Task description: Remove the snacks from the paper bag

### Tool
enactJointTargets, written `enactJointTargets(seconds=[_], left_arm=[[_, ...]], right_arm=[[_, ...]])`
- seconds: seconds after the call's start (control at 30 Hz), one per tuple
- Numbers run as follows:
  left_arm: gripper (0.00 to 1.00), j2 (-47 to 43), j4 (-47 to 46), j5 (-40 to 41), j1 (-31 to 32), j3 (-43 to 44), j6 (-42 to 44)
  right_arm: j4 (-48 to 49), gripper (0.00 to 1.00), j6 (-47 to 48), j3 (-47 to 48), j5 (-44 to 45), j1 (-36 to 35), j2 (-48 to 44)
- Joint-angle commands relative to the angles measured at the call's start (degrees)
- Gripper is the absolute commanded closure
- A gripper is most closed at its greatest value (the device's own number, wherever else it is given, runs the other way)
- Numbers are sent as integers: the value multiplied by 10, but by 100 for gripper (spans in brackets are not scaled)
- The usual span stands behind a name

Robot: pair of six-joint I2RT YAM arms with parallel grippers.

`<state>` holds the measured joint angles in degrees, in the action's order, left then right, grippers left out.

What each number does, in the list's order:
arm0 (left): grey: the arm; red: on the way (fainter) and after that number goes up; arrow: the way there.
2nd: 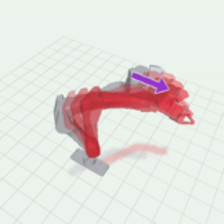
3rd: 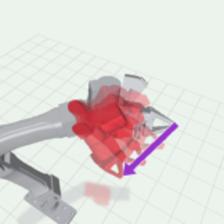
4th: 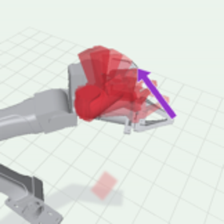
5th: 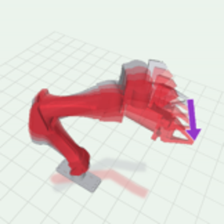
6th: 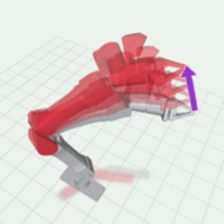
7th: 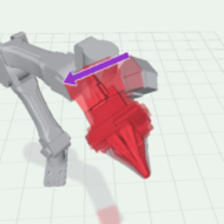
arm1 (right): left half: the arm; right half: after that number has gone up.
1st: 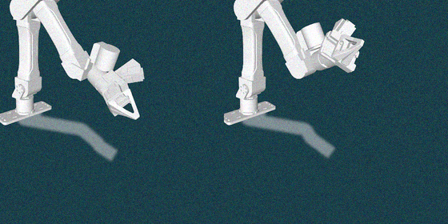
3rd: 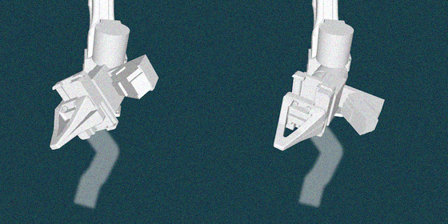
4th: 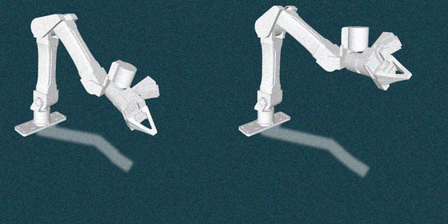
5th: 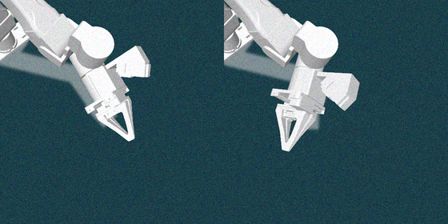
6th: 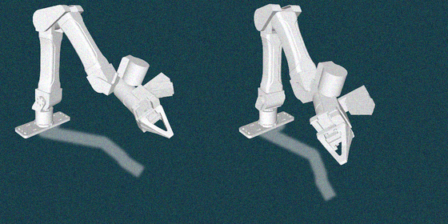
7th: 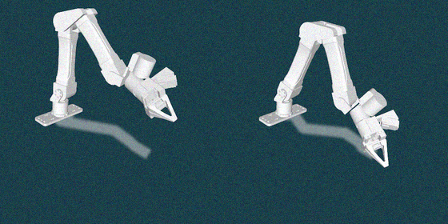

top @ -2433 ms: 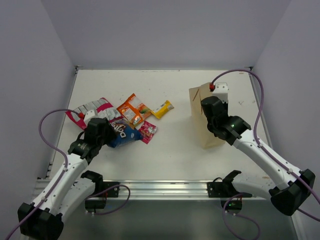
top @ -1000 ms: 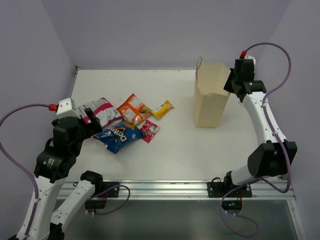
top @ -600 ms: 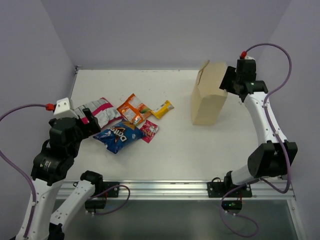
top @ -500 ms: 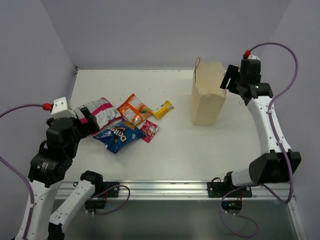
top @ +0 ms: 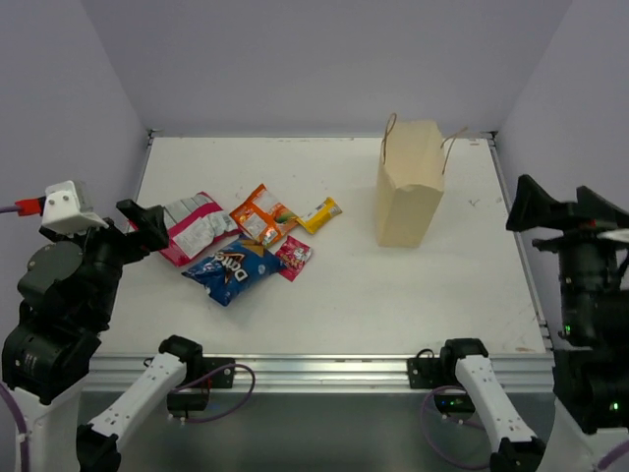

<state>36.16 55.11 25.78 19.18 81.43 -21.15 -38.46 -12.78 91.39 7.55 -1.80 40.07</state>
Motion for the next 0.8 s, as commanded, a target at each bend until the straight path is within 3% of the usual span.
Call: enactJointTargets(seconds=[0.0, 0.23, 0.77], left_arm=[[0, 6, -9, 18, 23, 65, 37], [0, -16, -14, 51, 65, 116, 71], [0, -40, -24, 102, 77, 91, 90]], right_arm=[[34, 1, 21, -54, 1, 1, -60], [103, 1, 28, -135, -18, -20, -191], [118, 1, 67, -178, 2, -69, -235]])
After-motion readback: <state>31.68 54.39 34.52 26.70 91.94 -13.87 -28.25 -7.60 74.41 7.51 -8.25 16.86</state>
